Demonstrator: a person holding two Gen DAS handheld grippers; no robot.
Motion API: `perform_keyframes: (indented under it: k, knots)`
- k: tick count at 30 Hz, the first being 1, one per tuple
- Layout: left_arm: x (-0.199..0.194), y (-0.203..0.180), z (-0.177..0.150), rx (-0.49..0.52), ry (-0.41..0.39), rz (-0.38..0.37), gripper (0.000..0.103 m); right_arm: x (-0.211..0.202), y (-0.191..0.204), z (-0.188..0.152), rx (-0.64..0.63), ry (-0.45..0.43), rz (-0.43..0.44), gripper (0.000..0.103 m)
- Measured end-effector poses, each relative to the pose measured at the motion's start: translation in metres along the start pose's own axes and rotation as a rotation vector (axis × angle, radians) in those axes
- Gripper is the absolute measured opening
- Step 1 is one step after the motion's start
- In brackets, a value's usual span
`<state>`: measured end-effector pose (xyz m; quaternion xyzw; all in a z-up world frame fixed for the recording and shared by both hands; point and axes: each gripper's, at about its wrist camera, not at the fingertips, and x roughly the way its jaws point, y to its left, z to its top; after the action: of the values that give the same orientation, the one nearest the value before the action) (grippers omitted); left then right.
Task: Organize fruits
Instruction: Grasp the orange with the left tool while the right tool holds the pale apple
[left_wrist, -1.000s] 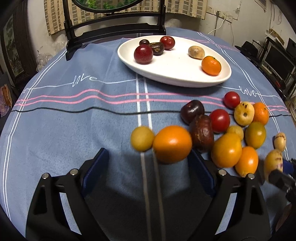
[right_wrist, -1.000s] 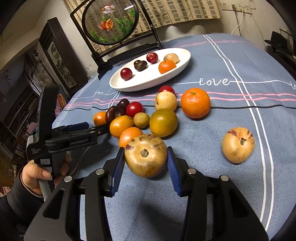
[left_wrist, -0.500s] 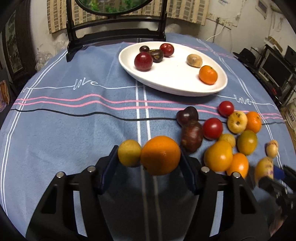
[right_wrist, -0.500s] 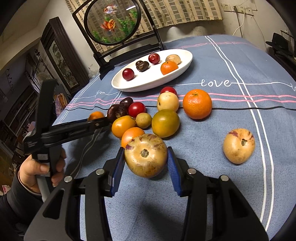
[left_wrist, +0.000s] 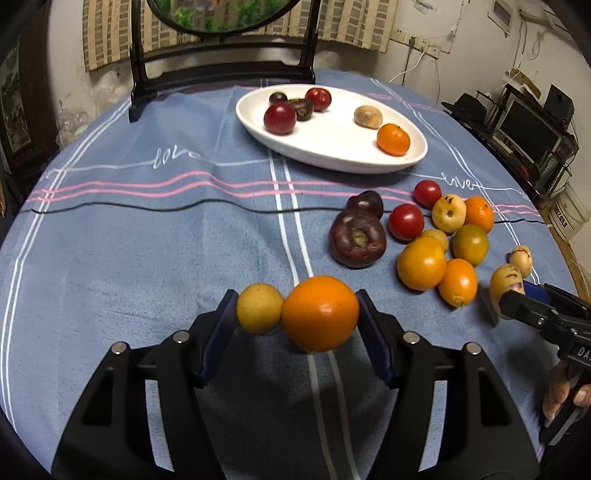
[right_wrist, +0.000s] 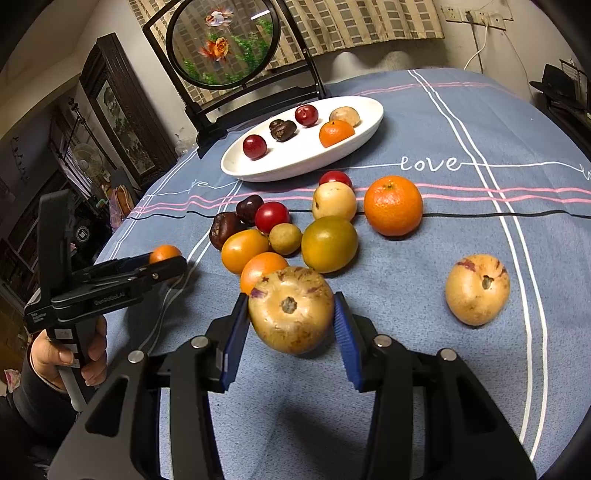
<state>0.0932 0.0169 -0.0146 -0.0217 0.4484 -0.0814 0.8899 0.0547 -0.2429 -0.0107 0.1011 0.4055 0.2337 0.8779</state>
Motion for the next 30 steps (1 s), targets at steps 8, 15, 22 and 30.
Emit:
perform_keyframes:
  k: [8, 15, 22, 30]
  knots:
    - [-0.010, -0.006, 0.005, 0.037, -0.037, 0.038, 0.073, -0.002, 0.002, 0.000, -0.009, -0.003, 0.004, 0.045]
    - [-0.015, -0.021, -0.013, 0.103, -0.008, 0.052, 0.057, -0.002, 0.002, 0.000, -0.011, 0.001, 0.000, 0.045]
    - [-0.018, -0.030, -0.013, 0.089, 0.015, 0.019, 0.055, -0.003, 0.002, 0.001, -0.013, -0.001, 0.002, 0.045]
    - [-0.033, -0.029, -0.020, 0.130, 0.000, 0.016, 0.056, -0.003, 0.004, 0.000, -0.023, -0.002, 0.010, 0.046]
